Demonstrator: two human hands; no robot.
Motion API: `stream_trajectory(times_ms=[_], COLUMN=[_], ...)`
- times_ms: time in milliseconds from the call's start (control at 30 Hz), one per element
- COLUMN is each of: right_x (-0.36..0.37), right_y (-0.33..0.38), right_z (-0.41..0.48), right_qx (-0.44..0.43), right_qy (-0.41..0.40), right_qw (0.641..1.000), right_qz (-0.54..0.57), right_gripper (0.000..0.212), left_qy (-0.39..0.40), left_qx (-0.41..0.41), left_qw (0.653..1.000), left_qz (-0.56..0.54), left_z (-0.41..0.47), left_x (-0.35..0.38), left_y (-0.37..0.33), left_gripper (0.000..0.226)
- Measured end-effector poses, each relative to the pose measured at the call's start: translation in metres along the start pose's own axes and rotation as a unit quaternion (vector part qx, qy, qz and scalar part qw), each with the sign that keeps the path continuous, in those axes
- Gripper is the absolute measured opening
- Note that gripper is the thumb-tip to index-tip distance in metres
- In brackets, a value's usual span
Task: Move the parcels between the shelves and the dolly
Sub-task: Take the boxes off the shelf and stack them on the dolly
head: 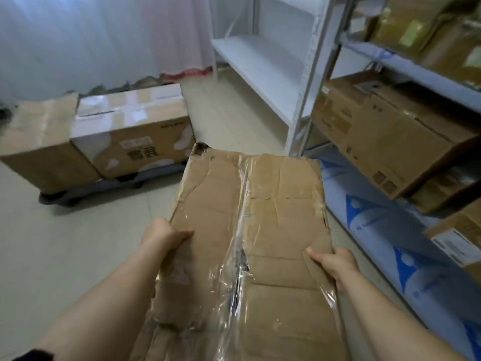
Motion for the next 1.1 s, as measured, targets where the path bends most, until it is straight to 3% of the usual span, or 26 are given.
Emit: stream_trajectory(times_ms=[167,267,400,500,1100], right_x=[0.041,0.071,0.129,0.179,0.612], right_y=[0.138,0.212,0.296,0.353,0.624], right_z=[-0.077,-0.118,-0.157,-0.188,-0.341], right_qx=[-0.085,-0.127,-0.173,-0.212,-0.329], right_qy=[0.023,0.030,0.054,0.079,0.225], right_qw=[0.996,0.991,0.982,0.970,0.895], right_qz=[-0.004,-0.005,-0.054,-0.092,-0.199], right_gripper=[0.050,0.052,0.072,0.066,0.057], left_qy=[-0.037,-0.069,-0.104,-0.123,-0.204], left_qx=[-0.026,-0.014,-0.032,-0.052,-0.224], left_qw=[0.995,0.993,0.989,0.986,0.947], left_qz=[-0.088,-0.096,-0.101,-0.102,-0.110], left_z=[0.032,0.052,0.085,0.120,0.399], left_x=[-0.130,-0.206,-0.290,-0.338,-0.581], left_y=[0.023,0.034,0.055,0.076,0.258], left_gripper=[0.056,0.054,0.061,0.065,0.080])
Point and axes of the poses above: each hand's wrist, its own z-axis towards the middle knuckle, its own x-axis out of the palm, y = z × x, the point moved 8 cm from there along z, towards the middle knuckle, and after that the axes turned 9 degrees about -y, right-handed, at the moved point
